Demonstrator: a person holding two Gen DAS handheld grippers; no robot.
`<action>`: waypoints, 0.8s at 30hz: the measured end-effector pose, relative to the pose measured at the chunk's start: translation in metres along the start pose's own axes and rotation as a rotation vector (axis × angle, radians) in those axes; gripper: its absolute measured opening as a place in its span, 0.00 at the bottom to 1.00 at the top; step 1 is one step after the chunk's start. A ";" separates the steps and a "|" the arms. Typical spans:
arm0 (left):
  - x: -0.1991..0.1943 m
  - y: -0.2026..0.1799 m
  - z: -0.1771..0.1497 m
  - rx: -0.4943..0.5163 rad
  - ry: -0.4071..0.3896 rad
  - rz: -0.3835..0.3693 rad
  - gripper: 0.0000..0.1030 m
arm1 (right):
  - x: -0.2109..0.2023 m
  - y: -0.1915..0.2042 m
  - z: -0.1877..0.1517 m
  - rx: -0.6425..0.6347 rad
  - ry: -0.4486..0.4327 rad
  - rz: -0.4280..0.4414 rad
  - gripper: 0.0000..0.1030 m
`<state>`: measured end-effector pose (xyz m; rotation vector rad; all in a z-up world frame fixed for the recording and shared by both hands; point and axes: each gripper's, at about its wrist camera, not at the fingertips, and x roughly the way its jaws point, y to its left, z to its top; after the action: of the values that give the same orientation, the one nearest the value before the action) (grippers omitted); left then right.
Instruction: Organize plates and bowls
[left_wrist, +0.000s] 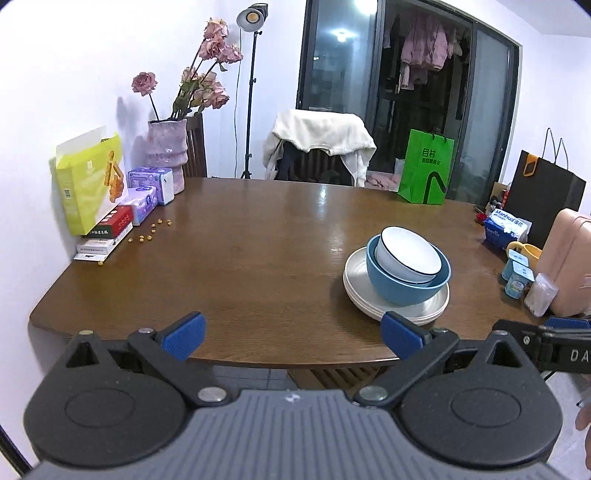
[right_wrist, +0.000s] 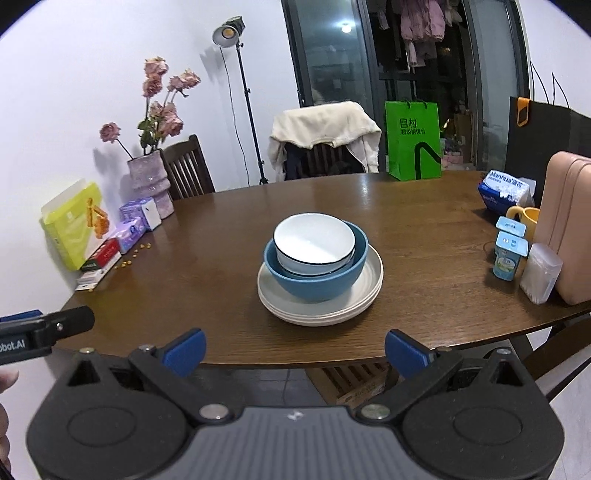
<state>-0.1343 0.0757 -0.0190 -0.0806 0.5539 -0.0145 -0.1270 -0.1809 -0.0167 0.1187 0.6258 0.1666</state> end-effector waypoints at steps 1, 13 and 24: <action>-0.003 0.000 -0.001 -0.001 -0.002 -0.001 1.00 | -0.003 0.001 0.000 -0.001 -0.004 0.001 1.00; -0.019 0.001 -0.005 -0.016 -0.032 -0.009 1.00 | -0.022 0.009 0.000 -0.031 -0.034 0.013 1.00; -0.026 0.001 -0.007 -0.018 -0.043 -0.013 1.00 | -0.027 0.012 -0.002 -0.037 -0.040 0.013 1.00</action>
<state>-0.1603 0.0774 -0.0109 -0.1022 0.5108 -0.0209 -0.1509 -0.1740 -0.0007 0.0906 0.5815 0.1878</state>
